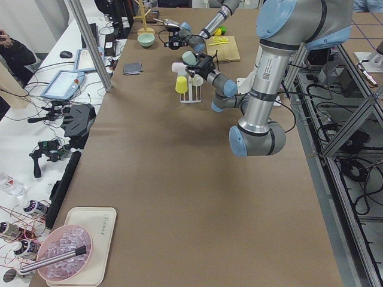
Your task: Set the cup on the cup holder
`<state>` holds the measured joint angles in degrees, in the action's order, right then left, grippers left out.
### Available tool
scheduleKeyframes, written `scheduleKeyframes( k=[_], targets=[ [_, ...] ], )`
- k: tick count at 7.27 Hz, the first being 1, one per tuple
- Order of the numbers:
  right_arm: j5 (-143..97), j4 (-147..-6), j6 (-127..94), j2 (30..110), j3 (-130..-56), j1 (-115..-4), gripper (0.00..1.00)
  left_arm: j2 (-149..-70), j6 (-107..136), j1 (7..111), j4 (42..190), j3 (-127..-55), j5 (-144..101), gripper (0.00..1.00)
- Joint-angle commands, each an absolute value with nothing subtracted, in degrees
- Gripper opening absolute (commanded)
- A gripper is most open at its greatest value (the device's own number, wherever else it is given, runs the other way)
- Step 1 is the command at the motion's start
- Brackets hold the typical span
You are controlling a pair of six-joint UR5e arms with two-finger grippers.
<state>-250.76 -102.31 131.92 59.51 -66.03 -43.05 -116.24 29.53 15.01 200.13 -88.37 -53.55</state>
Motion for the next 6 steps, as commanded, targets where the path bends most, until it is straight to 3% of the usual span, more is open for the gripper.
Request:
scheduleKeyframes(
  k=[1, 3, 6],
  targets=[
    [-251.6, -102.3, 121.7, 60.8, -66.4, -44.7, 0.99, -116.4, 25.4, 12.7, 204.6, -85.6, -51.3, 0.0],
    [-251.1, -103.4, 108.8, 61.5, -66.4, -47.4, 0.99, -117.0, 25.2, 12.6, 205.0, -83.2, -51.2, 0.0],
    [-244.7, -116.0, 83.6, 62.6, -72.8, -53.8, 0.99, -117.5, 25.2, 12.6, 205.8, -80.8, -51.3, 0.0]
  ],
)
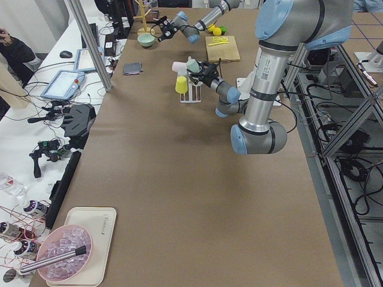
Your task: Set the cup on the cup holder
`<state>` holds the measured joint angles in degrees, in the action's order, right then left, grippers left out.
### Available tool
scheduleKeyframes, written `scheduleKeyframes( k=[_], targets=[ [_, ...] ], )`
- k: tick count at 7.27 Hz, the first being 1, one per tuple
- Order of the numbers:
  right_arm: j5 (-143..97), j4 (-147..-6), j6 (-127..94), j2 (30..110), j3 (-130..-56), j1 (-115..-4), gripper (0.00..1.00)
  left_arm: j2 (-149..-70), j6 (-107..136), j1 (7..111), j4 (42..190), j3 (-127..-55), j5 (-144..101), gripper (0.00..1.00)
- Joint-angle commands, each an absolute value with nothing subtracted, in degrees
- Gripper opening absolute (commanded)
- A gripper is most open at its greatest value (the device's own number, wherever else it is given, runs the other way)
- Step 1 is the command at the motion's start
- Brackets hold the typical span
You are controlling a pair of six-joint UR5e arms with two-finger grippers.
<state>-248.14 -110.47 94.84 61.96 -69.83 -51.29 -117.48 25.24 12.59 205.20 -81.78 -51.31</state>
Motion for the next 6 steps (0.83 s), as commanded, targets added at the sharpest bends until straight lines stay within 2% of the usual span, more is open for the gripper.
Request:
scheduleKeyframes(
  k=[1, 2, 4, 6],
  targets=[
    [-240.5, -122.0, 75.4, 63.2, -75.9, -56.0, 0.99, -117.5, 25.2, 12.6, 206.3, -79.9, -51.2, 0.0],
    [-235.3, -128.3, 67.7, 64.2, -78.5, -57.8, 0.99, -117.5, 25.1, 12.4, 206.3, -79.8, -51.2, 0.0],
    [-227.8, -136.4, 54.1, 64.1, -78.8, -60.7, 0.99, -117.6, 24.7, 12.2, 206.3, -79.8, -51.0, 0.0],
    [-216.5, -143.3, 36.5, 65.1, -83.7, -64.3, 0.99, -117.9, 23.0, 11.4, 206.2, -79.6, -51.0, 0.0]
  ],
)
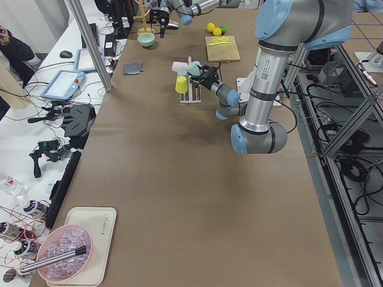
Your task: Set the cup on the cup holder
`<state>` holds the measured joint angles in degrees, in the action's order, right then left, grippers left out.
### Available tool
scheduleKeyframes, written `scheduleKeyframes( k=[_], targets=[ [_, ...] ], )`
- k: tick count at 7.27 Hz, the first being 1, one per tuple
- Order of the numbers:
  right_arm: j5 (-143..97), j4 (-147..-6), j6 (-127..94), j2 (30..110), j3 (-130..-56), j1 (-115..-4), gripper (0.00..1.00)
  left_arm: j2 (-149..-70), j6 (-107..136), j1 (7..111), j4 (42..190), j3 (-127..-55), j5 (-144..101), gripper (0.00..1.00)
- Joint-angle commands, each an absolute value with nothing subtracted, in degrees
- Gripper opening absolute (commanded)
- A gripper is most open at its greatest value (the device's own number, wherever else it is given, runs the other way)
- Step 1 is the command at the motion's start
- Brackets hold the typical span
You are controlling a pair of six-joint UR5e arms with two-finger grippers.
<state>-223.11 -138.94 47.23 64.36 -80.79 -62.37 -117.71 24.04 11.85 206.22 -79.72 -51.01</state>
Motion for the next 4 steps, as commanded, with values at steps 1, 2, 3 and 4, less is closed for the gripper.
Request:
scheduleKeyframes(
  k=[1, 2, 3, 4],
  targets=[
    [-211.0, -144.7, 27.9, 65.6, -85.9, -64.7, 0.99, -117.9, 21.9, 11.3, 206.1, -79.4, -51.0, 0.0],
    [-207.4, -148.1, 22.8, 65.9, -88.1, -64.1, 0.99, -117.9, 21.6, 11.3, 206.1, -79.5, -51.0, 0.0],
    [-202.1, -152.9, 19.1, 65.4, -88.7, -62.8, 0.99, -117.9, 18.4, 11.4, 206.0, -80.3, -51.0, 0.44],
    [-195.9, -156.6, 18.2, 65.1, -88.8, -62.4, 0.99, -117.9, 17.2, 11.3, 206.0, -81.6, -51.0, 0.96]
  ],
)
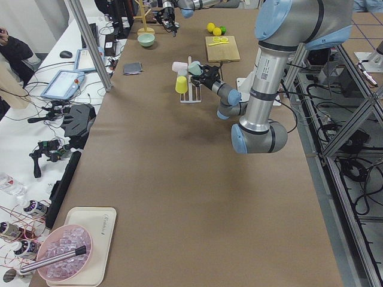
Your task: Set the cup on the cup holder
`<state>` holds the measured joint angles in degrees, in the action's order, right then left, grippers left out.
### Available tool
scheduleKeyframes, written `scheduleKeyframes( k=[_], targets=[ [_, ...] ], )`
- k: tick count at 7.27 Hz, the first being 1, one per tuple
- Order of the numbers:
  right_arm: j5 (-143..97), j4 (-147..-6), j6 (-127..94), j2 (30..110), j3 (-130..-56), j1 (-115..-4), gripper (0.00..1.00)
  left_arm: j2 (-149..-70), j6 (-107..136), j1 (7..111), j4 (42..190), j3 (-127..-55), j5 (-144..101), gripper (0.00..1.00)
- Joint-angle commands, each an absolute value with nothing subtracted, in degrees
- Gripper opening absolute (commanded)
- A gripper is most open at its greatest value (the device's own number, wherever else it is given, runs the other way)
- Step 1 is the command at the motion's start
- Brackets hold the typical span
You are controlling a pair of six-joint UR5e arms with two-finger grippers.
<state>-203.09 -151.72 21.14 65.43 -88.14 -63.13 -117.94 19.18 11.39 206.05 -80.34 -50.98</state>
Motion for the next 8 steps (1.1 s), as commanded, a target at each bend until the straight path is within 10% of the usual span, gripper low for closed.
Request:
scheduleKeyframes(
  k=[1, 8],
  targets=[
    [-190.7, -158.4, 17.9, 65.1, -89.1, -61.4, 0.99, -118.0, 17.0, 11.3, 205.9, -81.7, -51.0, 0.97],
    [-145.4, -137.6, 16.2, 65.0, -88.5, -62.6, 1.0, -116.0, 17.1, 21.2, 188.1, -99.0, -51.3, 0.97]
  ],
)
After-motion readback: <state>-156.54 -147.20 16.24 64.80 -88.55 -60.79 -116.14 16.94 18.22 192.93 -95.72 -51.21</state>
